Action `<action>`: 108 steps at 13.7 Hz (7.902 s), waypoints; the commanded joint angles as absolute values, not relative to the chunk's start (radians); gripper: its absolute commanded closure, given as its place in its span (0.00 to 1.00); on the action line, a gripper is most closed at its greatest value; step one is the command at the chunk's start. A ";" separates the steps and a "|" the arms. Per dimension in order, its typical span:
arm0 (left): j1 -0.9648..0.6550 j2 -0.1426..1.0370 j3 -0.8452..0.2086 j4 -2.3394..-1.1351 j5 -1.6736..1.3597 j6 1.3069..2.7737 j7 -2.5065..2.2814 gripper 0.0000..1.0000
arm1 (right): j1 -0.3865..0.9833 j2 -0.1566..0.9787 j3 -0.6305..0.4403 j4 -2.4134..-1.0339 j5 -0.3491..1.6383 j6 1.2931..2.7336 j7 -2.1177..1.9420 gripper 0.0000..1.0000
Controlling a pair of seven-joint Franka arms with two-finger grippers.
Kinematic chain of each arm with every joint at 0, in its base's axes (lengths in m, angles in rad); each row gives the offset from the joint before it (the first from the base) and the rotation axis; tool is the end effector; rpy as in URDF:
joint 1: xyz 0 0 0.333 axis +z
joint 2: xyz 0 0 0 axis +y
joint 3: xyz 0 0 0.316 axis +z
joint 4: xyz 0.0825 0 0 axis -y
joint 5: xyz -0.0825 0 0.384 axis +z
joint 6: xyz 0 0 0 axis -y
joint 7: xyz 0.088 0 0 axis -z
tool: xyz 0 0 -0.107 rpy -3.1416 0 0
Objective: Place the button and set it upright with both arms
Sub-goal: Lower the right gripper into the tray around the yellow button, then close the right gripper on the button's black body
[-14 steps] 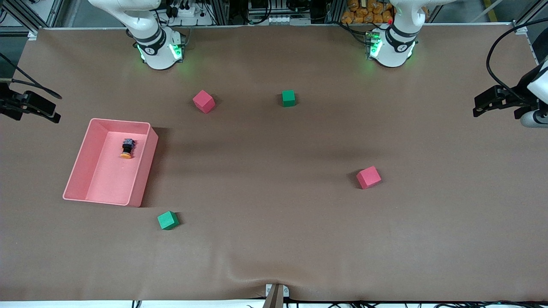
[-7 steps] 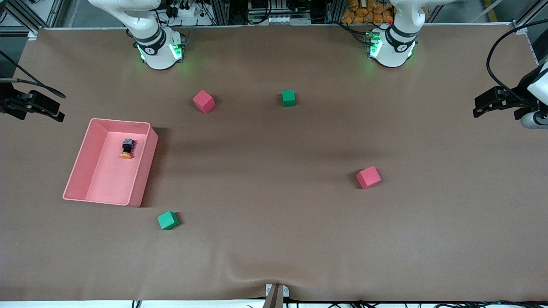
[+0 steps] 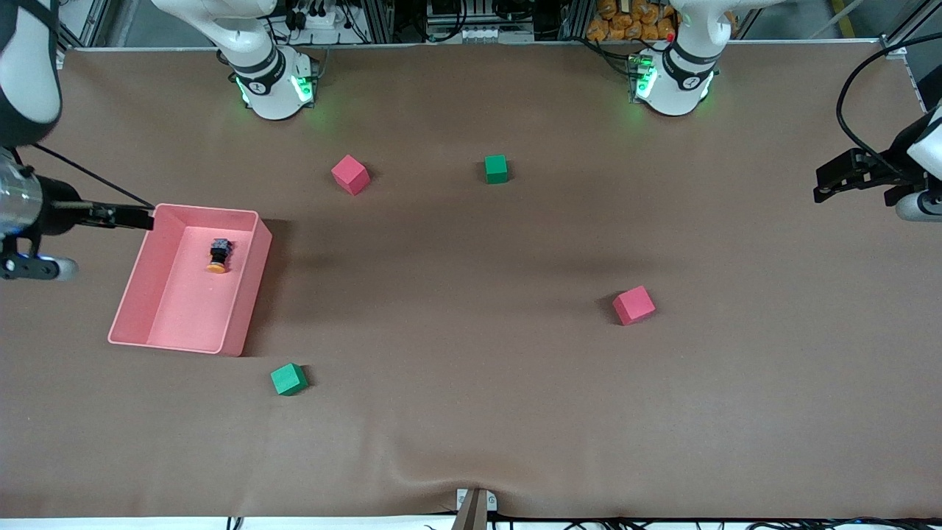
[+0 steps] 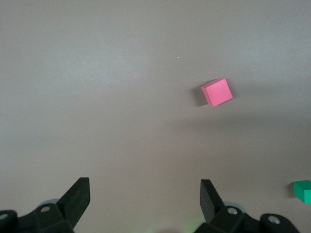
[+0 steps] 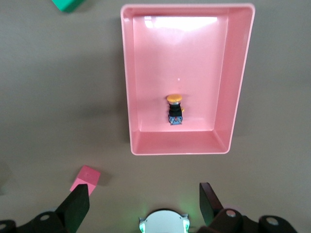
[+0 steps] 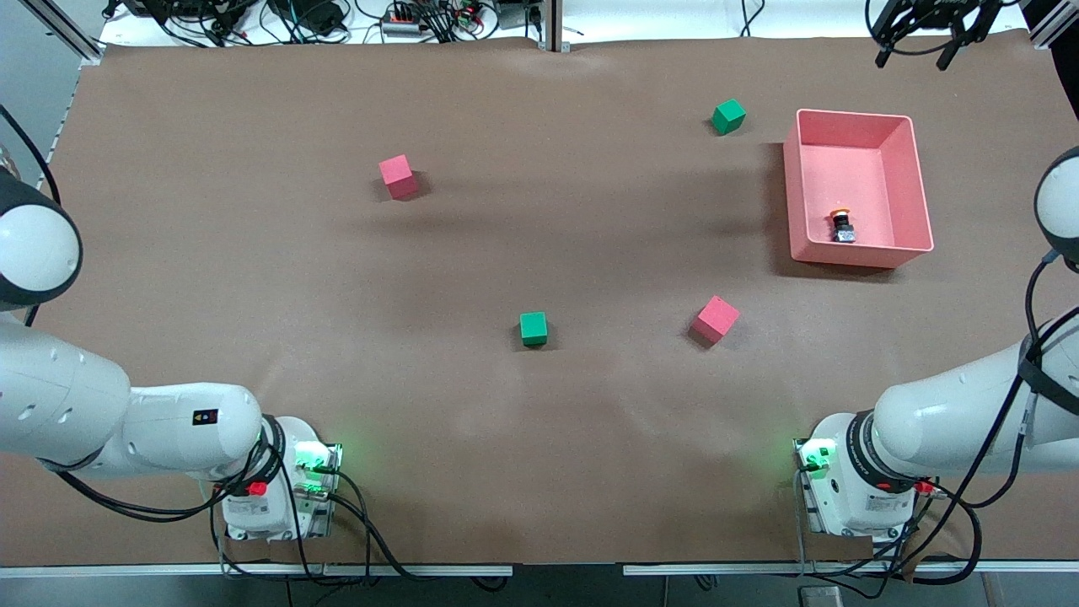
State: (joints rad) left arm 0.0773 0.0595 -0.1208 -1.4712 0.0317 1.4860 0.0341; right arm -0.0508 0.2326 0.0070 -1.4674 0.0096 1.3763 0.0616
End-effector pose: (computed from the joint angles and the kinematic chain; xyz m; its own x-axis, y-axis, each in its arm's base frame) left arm 0.5642 -0.0187 0.6308 0.9962 -0.0749 -0.0450 -0.0760 -0.9968 -0.0230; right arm 0.5934 -0.0253 0.5244 0.9427 -0.1007 -0.3181 -0.1034 -0.9946 0.0085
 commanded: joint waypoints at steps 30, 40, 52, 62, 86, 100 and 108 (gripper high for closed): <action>0.087 0.083 -0.115 -1.456 0.038 1.489 0.021 0.00 | -0.150 0.247 0.011 -2.304 -0.015 2.393 -0.015 0.00; 0.084 0.081 -0.117 -1.456 0.037 1.497 0.023 0.00 | -0.156 0.294 0.011 -2.348 -0.044 2.565 -0.015 0.00; 0.071 0.083 -0.124 -1.456 0.040 1.499 0.023 0.00 | -0.152 0.354 0.014 -2.325 -0.040 2.585 -0.011 0.00; 0.072 0.081 -0.126 -1.456 0.037 1.505 0.035 0.00 | -0.156 0.345 0.014 -2.335 -0.040 2.542 -0.032 0.00; 0.044 0.094 -0.146 -1.470 0.051 1.516 0.023 0.00 | -0.192 0.324 0.017 -2.338 -0.029 2.341 -0.178 0.00; 0.046 0.094 -0.146 -1.470 0.046 1.534 0.021 0.00 | -0.195 0.399 0.015 -2.322 -0.025 2.459 -0.181 0.00; 0.045 0.098 -0.146 -1.474 0.041 1.534 0.021 0.00 | -0.204 0.420 0.015 -2.324 -0.026 2.473 -0.183 0.00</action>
State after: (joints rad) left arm 0.0437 0.0972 -0.1411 -1.4780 0.0317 1.5313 0.0344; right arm -0.1741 0.3815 0.0026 -2.3268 -0.0170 2.4366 -0.1654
